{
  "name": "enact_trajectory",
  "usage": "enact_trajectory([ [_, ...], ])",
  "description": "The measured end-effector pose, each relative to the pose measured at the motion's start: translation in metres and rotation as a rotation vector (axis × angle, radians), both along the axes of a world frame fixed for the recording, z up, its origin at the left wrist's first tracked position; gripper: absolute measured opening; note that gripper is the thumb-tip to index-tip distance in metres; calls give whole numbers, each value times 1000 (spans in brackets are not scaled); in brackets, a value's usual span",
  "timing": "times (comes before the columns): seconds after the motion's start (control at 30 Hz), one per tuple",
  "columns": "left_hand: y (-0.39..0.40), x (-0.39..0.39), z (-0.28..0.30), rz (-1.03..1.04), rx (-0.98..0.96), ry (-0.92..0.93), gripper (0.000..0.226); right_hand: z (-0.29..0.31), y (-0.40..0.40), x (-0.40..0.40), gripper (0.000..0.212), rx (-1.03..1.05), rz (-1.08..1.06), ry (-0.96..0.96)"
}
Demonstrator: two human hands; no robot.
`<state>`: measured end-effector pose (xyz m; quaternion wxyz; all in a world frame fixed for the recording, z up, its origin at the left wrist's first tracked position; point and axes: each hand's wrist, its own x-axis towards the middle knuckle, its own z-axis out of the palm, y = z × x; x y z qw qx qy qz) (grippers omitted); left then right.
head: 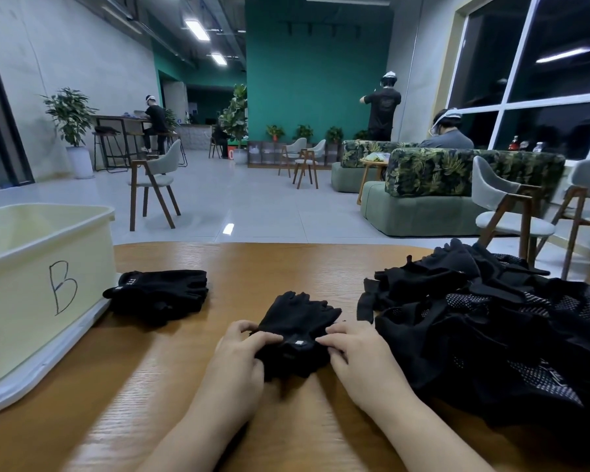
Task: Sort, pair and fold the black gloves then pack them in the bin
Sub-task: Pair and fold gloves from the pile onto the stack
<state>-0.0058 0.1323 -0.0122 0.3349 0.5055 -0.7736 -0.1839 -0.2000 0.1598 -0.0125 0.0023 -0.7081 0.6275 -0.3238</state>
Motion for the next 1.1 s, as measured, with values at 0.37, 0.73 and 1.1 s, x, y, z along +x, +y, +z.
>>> enact_trajectory([
  [0.37,-23,-3,26,137,400,2,33,12,3,10,37,141,77,-39],
  [0.73,-47,35,85,-231,328,-115,60,71,-55,33,87,174,286,144],
  [1.1,-82,90,102,-148,419,30,44,98,-97,66,32,335,370,117],
])
